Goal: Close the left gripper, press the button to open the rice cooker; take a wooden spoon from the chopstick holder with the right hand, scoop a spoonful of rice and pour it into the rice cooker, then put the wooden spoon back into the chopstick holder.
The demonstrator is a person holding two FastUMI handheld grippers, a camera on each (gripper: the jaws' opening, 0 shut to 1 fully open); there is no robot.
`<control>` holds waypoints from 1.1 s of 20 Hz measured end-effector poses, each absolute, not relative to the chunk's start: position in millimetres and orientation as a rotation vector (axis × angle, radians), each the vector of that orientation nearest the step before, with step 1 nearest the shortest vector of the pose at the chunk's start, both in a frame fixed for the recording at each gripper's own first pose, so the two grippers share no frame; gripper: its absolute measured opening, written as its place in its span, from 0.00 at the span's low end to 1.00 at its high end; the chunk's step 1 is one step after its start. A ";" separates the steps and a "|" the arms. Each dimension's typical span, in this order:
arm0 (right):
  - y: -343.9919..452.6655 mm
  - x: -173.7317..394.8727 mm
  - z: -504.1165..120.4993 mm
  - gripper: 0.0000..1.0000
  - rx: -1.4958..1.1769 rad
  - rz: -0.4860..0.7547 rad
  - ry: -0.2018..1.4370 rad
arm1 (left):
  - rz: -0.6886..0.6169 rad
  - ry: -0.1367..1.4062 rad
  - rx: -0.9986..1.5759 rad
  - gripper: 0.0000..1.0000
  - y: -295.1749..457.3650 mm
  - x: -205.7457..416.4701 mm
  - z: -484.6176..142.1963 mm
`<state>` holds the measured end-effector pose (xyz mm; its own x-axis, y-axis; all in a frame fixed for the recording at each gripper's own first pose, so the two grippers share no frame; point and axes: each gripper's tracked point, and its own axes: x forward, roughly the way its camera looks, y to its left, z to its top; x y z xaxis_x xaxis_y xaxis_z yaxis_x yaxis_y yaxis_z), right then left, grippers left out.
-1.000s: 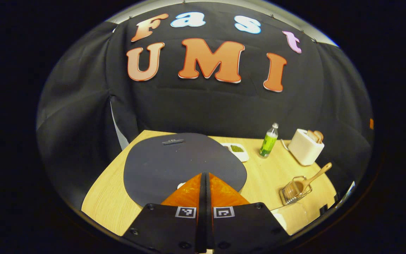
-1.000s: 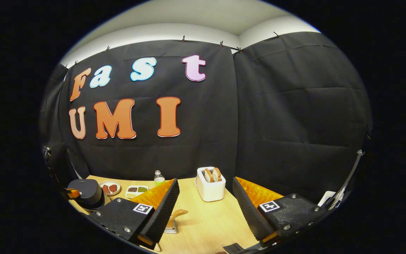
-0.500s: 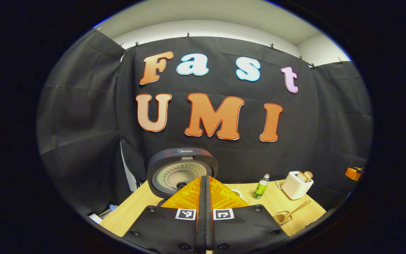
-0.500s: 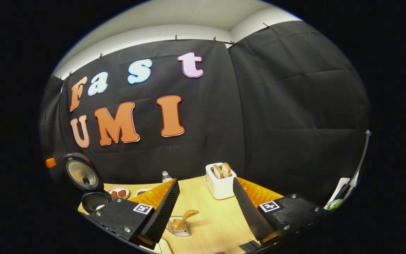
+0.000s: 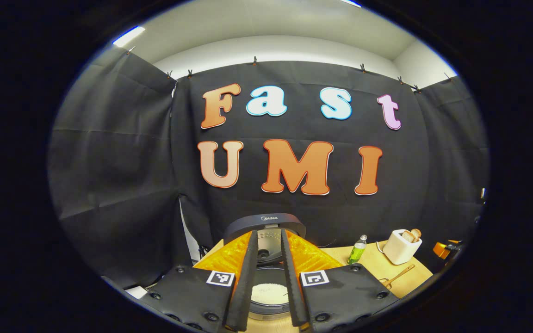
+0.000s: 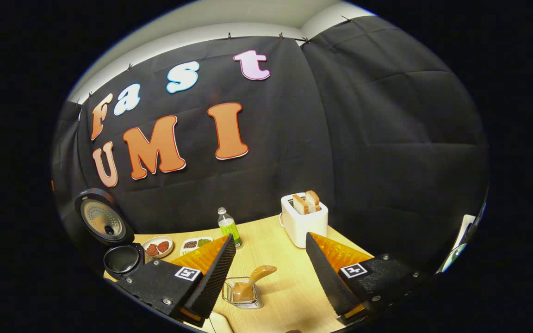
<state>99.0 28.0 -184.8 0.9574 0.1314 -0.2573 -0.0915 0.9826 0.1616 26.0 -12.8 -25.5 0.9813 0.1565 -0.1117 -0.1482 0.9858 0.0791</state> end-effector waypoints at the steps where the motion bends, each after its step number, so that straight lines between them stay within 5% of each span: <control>1: 31.4 103.1 -193.6 0.94 0.143 0.118 0.277 | 0.168 0.109 0.066 0.46 -6.3 23.2 -20.9; 8: 49.3 116.5 -264.7 0.94 0.177 0.104 0.404 | 0.250 0.088 0.093 1.00 19.9 9.5 -12.1; 15: 70.1 118.4 -317.6 0.92 0.278 0.120 0.553 | 0.296 0.113 0.093 1.00 40.2 1.7 -21.3; 22: 86.7 126.7 -330.6 0.48 0.343 0.161 0.625 | 0.359 0.145 0.094 1.00 60.4 -9.4 -32.9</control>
<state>126.7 86.7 -330.6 0.8009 0.2495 -0.5444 -0.0447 0.9315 0.3611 -9.4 60.4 -32.9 0.9262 0.3560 -0.1241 -0.3426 0.9322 0.1172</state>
